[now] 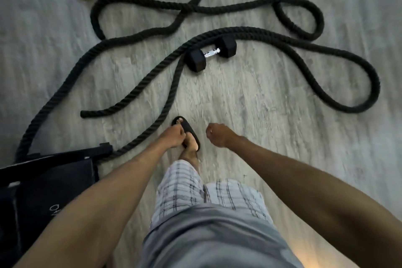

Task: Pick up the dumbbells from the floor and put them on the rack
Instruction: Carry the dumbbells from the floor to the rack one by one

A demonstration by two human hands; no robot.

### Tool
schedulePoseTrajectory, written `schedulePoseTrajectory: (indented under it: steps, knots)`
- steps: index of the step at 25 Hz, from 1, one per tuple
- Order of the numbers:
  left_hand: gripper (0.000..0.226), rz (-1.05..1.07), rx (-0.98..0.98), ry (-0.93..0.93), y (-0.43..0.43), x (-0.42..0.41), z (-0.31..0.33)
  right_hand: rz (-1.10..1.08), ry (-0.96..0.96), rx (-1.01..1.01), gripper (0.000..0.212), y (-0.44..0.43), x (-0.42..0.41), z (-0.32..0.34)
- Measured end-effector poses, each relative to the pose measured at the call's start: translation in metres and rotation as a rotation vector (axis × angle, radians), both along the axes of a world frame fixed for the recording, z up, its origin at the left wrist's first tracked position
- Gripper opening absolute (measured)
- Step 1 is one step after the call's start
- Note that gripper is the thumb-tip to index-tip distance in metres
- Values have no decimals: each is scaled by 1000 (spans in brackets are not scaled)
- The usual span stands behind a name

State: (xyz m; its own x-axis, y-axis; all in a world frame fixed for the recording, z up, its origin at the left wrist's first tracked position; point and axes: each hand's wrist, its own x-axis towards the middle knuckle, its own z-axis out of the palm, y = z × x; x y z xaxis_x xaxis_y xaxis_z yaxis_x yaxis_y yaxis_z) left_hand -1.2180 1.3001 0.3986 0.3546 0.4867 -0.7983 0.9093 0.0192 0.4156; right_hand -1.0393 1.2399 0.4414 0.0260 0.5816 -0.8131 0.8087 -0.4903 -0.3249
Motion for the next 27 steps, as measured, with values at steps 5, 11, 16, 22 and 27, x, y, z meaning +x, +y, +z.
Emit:
schedulePoseTrajectory:
  steps: [5,11,16,22,27]
  knots:
    - [25,100,-14,17,86,43,-8,38,-13,-38,31,96,44,-15]
    - [16,441,-178,-4,162,111,-56,161,-22,-68,24,192,106,-66]
    - [16,677,-247,1,221,190,-108,342,-17,-127,29,280,185,-140]
    - [42,1410,-422,-1,272,263,-236,470,-42,-139,40,359,262,-276]
    - [93,1700,-459,46,289,302,-347,581,-139,-52,65,415,290,-391]
